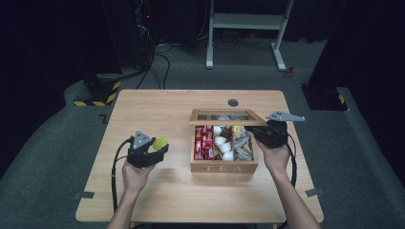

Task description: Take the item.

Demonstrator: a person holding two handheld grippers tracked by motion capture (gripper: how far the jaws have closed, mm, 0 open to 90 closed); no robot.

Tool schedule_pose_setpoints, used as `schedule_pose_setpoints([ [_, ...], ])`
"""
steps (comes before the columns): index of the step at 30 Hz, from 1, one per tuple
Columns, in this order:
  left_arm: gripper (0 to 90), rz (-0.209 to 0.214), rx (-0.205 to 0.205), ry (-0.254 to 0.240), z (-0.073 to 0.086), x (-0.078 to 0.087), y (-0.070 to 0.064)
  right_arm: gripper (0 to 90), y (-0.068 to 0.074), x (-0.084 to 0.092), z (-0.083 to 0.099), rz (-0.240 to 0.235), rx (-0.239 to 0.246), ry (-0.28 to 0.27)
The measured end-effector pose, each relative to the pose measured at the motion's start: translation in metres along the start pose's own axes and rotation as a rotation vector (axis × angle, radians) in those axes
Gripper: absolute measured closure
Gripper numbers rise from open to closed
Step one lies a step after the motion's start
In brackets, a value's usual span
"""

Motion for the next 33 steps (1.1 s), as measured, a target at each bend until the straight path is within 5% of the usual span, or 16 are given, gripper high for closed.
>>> schedule_pose_setpoints([
  [33,40.4,-0.022,0.018,0.087,0.026,-0.042,-0.001,88.7,0.001,0.002,0.004,-0.013,0.002,0.006],
])
Point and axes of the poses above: each handheld gripper's, and its own axes: x roughly backward along the jaws, z roughly out of its underside, y roughly to its left, the point moved 1 cm from there along -x, roughly forward along the jaws, and after that the axes turned 10 degrees about -x, right-handed, at the moved point
